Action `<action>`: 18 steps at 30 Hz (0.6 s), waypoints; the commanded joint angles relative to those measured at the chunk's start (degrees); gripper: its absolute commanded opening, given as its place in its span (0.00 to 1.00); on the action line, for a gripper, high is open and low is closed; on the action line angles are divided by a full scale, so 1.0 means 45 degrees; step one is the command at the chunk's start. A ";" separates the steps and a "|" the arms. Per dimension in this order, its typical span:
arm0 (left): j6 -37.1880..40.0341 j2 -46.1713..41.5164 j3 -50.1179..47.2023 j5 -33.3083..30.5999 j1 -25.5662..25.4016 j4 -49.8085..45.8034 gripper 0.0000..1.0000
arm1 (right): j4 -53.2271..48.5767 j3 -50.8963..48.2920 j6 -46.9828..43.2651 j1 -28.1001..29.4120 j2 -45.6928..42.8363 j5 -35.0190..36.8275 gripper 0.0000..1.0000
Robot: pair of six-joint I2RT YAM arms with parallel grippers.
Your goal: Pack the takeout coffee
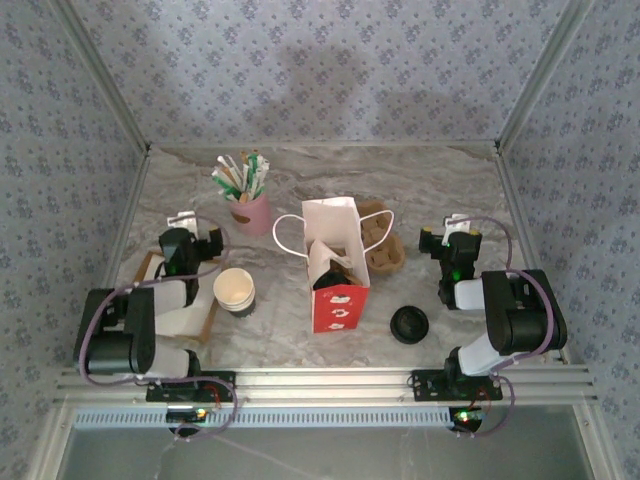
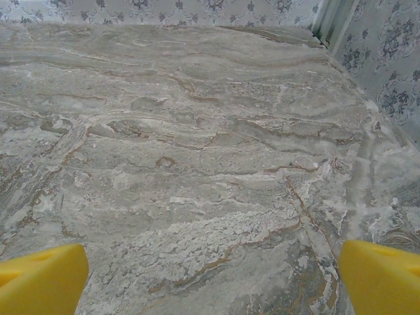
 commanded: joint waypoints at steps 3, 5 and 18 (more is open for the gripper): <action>-0.0438 0.0692 0.0328 -0.0552 0.0228 0.1197 1.00 | -0.0089 0.0319 -0.0204 0.0007 0.0066 -0.0191 1.00; -0.0280 0.1054 0.0271 0.0120 0.0347 0.1556 0.99 | -0.0215 0.0376 -0.0194 -0.0043 0.0066 -0.0331 1.00; 0.0278 0.1422 0.0343 0.1081 0.0227 0.1781 0.99 | -0.0974 0.0743 0.0060 -0.0667 0.0032 -0.1751 1.00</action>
